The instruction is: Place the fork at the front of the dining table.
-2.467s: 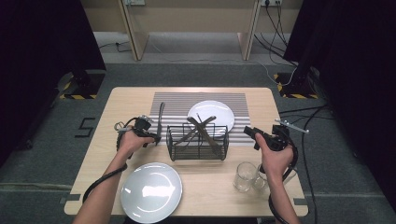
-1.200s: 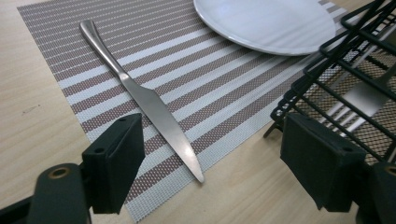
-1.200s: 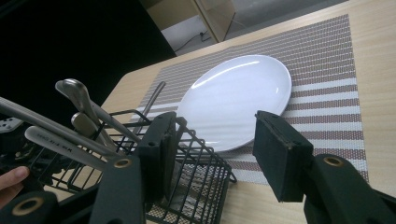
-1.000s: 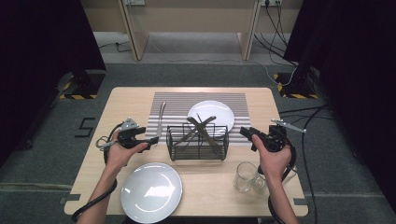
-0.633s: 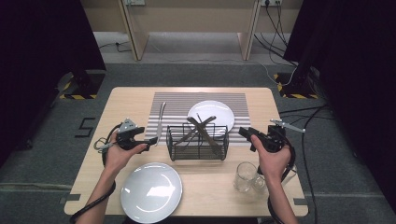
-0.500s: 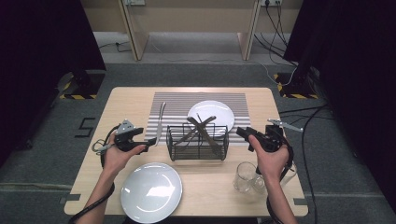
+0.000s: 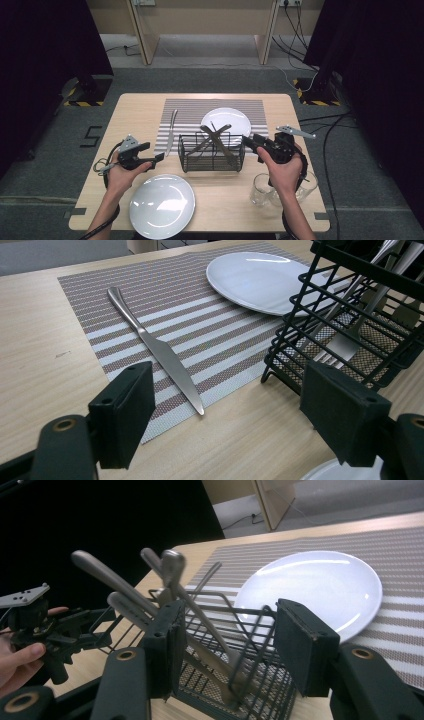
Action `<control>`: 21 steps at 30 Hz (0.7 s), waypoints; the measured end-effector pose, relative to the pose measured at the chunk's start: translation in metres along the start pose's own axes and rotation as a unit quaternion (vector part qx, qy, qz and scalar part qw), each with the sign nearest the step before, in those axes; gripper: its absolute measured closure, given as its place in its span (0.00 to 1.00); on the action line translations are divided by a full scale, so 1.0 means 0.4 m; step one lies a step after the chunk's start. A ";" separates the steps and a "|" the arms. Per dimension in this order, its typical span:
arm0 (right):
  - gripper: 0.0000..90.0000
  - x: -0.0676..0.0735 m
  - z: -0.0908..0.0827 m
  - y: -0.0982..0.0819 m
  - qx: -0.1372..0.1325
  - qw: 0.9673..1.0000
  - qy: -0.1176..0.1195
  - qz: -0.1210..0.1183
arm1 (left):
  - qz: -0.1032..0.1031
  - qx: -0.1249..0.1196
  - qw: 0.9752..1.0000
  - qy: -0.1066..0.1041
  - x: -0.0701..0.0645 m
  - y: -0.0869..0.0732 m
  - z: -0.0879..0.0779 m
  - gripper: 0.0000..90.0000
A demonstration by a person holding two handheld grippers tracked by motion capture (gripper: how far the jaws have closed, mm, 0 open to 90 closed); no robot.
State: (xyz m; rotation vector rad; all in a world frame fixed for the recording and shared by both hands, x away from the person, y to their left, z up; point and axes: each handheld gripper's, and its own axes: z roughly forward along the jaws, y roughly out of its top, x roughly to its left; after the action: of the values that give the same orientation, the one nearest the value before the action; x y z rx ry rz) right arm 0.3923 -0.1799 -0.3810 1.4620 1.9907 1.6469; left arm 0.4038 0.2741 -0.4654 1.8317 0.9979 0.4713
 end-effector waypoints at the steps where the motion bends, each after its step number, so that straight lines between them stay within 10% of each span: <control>1: 0.52 0.007 0.002 0.001 0.002 1.000 0.003 -0.004 | 0.000 0.000 1.000 0.000 -0.001 -0.001 -0.002 0.24; 21: 0.55 0.130 0.117 -0.027 0.051 0.994 0.012 -0.094 | 0.005 -0.010 1.000 -0.007 -0.015 0.010 -0.013 0.24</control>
State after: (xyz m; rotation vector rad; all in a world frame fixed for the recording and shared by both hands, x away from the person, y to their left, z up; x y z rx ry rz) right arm 0.3908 -0.1093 -0.3853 1.2473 2.1799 1.5133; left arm 0.3983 0.2713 -0.4590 1.8216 0.9716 0.4722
